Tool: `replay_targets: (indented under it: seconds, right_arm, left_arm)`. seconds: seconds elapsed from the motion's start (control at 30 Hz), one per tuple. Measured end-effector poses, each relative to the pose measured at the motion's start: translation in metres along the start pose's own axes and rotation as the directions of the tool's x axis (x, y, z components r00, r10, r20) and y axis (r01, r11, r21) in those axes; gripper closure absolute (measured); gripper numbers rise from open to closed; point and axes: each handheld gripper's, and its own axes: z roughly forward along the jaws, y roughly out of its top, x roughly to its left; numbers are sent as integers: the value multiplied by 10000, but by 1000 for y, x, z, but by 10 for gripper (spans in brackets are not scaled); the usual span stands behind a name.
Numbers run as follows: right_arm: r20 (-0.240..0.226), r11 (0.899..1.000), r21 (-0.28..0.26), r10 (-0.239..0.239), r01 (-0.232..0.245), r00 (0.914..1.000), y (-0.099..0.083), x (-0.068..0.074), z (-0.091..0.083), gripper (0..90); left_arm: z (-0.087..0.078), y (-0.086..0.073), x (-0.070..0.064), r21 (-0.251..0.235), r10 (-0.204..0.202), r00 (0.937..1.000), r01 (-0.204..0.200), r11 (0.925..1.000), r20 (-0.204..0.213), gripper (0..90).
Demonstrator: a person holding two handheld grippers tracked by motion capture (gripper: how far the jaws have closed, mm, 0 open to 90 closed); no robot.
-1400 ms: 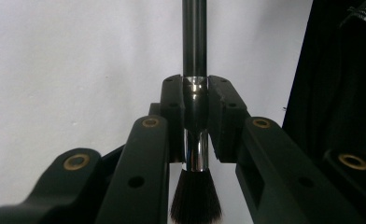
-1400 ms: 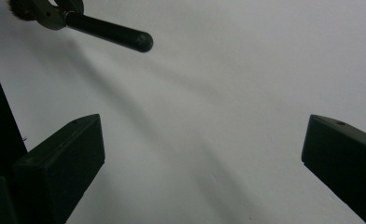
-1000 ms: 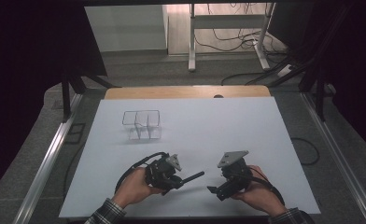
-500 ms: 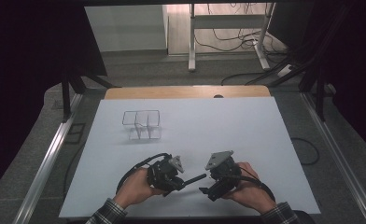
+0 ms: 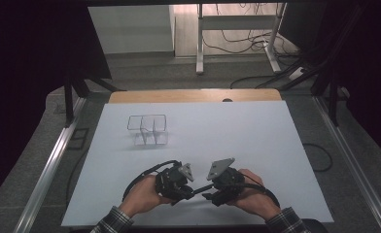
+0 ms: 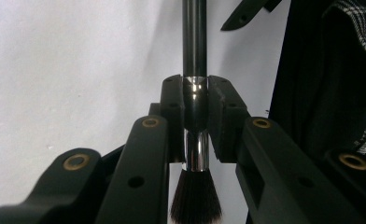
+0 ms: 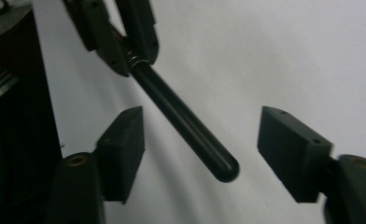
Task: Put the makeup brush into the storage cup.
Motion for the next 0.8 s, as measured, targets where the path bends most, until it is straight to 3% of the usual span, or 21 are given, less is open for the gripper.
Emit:
replay_targets:
  seconds: [0.3,0.57,0.67,0.7,0.73,0.77,0.8]
  right_arm:
    - [-6,9973,44,-727,727,9974,2,6,2,444]
    - [-664,9938,284,-1055,1076,9922,-1,6,4,659]
    - [-1553,9912,494,-1137,1226,9813,0,8,2,784]
    - [-1832,9926,470,-1015,1118,9778,0,9,2,789]
    - [-1766,9939,471,-898,995,9802,1,10,1,790]
    - [-1847,9946,451,-838,936,9792,2,8,0,790]
    - [-1919,9971,249,-663,724,9792,1,6,-3,790]
  left_arm:
    - [1,2,-2,230,108,9999,-110,9997,93,776]
    - [-1,2,-3,-35,179,9995,-178,9998,271,768]
    - [-5,1,-1,-340,189,9995,-180,9993,253,713]
    - [-8,0,-1,-485,178,9998,-172,9987,130,708]
    - [-9,-1,-1,-697,185,9996,-200,9974,-216,682]
    - [-11,-2,-1,-960,169,9982,-224,9951,-577,571]
    - [-12,-2,-1,-1068,138,9977,-209,9941,-671,456]
